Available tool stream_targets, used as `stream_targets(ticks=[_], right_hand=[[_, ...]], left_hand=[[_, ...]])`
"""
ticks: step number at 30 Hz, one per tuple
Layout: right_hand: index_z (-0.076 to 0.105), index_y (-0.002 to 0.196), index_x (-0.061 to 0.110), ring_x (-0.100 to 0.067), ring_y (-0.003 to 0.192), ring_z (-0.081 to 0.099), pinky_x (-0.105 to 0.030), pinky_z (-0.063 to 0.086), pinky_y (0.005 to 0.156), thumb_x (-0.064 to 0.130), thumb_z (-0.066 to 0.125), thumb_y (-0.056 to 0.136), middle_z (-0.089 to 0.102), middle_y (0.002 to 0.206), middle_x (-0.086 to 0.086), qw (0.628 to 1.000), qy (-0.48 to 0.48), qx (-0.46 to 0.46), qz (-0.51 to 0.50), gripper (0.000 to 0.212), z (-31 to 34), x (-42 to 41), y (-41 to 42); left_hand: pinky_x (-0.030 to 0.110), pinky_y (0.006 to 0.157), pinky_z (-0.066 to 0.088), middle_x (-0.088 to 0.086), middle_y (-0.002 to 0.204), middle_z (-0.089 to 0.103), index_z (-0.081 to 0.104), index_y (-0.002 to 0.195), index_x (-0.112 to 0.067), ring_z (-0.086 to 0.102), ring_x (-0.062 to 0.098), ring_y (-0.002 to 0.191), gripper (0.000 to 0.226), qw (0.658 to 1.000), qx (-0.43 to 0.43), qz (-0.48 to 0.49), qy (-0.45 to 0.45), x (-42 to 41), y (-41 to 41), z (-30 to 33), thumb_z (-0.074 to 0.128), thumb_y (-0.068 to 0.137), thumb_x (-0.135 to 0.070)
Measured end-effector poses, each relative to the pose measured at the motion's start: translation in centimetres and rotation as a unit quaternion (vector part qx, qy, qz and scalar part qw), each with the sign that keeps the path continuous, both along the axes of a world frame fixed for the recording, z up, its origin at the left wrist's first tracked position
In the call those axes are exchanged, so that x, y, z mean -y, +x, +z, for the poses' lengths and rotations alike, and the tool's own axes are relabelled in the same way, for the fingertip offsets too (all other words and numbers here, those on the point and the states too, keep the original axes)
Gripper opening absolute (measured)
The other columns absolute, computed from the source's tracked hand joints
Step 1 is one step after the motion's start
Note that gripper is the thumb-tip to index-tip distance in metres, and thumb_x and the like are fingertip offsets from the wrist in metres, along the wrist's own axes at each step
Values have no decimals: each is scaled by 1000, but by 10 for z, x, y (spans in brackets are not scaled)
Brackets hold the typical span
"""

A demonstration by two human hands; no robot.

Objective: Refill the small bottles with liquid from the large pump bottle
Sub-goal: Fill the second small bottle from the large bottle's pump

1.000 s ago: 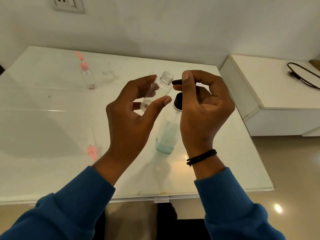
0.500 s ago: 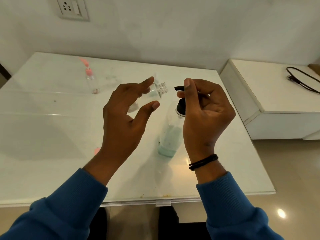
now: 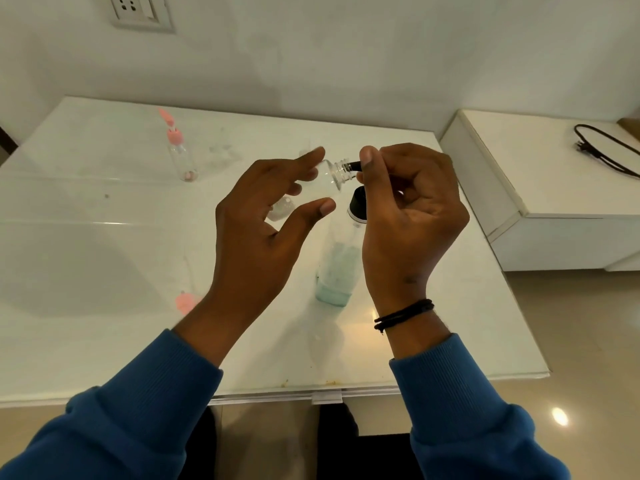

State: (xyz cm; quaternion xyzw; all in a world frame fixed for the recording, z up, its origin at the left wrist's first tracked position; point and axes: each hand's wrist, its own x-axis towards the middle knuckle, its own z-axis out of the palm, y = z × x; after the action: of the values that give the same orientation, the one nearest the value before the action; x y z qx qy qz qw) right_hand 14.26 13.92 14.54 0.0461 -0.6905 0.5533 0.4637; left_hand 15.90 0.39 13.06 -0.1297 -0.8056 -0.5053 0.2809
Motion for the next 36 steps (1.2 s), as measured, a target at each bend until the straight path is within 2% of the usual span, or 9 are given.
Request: stream_targets(ticks=[2, 6, 9, 11, 12, 16, 24, 29, 36], right_hand=[[67, 88, 18, -4, 80, 63, -16, 55, 70, 13, 79, 88, 63, 90, 2, 1000, 23, -7, -19, 13, 0, 0, 0], [68, 87, 17, 1, 77, 61, -10, 51, 70, 15, 83, 85, 65, 86, -1, 998, 41, -16, -45, 15, 1, -5, 1], [74, 84, 8, -2, 80, 64, -20, 57, 70, 16, 84, 85, 66, 86, 2, 995, 70, -24, -60, 13, 0, -8, 1], [76, 83, 4, -13, 82, 67, -34, 61, 69, 17, 82, 86, 66, 88, 3, 993, 96, -34, -67, 15, 0, -11, 0], [76, 83, 3, -16, 83, 68, -37, 61, 70, 15, 82, 87, 68, 89, -1, 991, 110, -38, -71, 14, 0, -12, 0], [76, 79, 0, -16, 81, 67, -34, 59, 68, 8, 78, 90, 71, 86, -11, 984, 151, -56, -71, 14, 2, -15, 2], [70, 68, -1, -22, 63, 57, -33, 44, 57, 8, 67, 96, 64, 69, -9, 976, 179, -68, -101, 29, 5, -13, -1], [63, 62, 1, -23, 62, 49, -34, 38, 58, 4, 66, 96, 60, 65, -7, 973, 185, -63, -126, 34, 4, -17, -4], [57, 59, 1, -29, 58, 49, -42, 41, 53, -1, 65, 94, 54, 65, -7, 980, 152, -65, -110, 36, -5, -14, -5]], left_hand=[[5, 85, 45, -12, 120, 66, 63, 134, -16, 63, -2, 102, 46, 1000, 6, -6, 16, -3, -1, 0, 74, 93, -31], [12, 89, 52, -17, 117, 68, 63, 127, -15, 68, 3, 104, 48, 996, 34, -11, 83, -7, 1, -1, 83, 86, -27], [11, 90, 51, -22, 117, 65, 64, 125, -15, 67, -1, 105, 44, 996, 36, -12, 76, -7, 4, -2, 82, 86, -27], [15, 92, 52, -14, 120, 69, 66, 127, -12, 67, 2, 108, 43, 997, 35, -24, 61, -6, 6, -5, 80, 88, -27], [17, 93, 53, -9, 121, 70, 66, 128, -11, 67, 5, 109, 44, 998, 35, -27, 54, -5, 6, -6, 79, 89, -28], [15, 93, 52, -3, 122, 71, 66, 131, -12, 68, 8, 109, 46, 998, 32, -26, 46, -2, 7, -8, 78, 90, -30], [16, 80, 56, 2, 121, 68, 66, 133, -14, 68, 13, 107, 46, 996, 36, -29, 75, -1, 7, -6, 78, 90, -26], [15, 86, 56, 5, 120, 66, 65, 133, -12, 67, 9, 107, 49, 997, 32, -20, 63, -3, 6, -10, 80, 88, -23], [30, 86, 62, 2, 111, 74, 70, 118, -11, 71, 19, 106, 45, 985, 74, 2, 155, -1, 8, -13, 89, 77, -14]])
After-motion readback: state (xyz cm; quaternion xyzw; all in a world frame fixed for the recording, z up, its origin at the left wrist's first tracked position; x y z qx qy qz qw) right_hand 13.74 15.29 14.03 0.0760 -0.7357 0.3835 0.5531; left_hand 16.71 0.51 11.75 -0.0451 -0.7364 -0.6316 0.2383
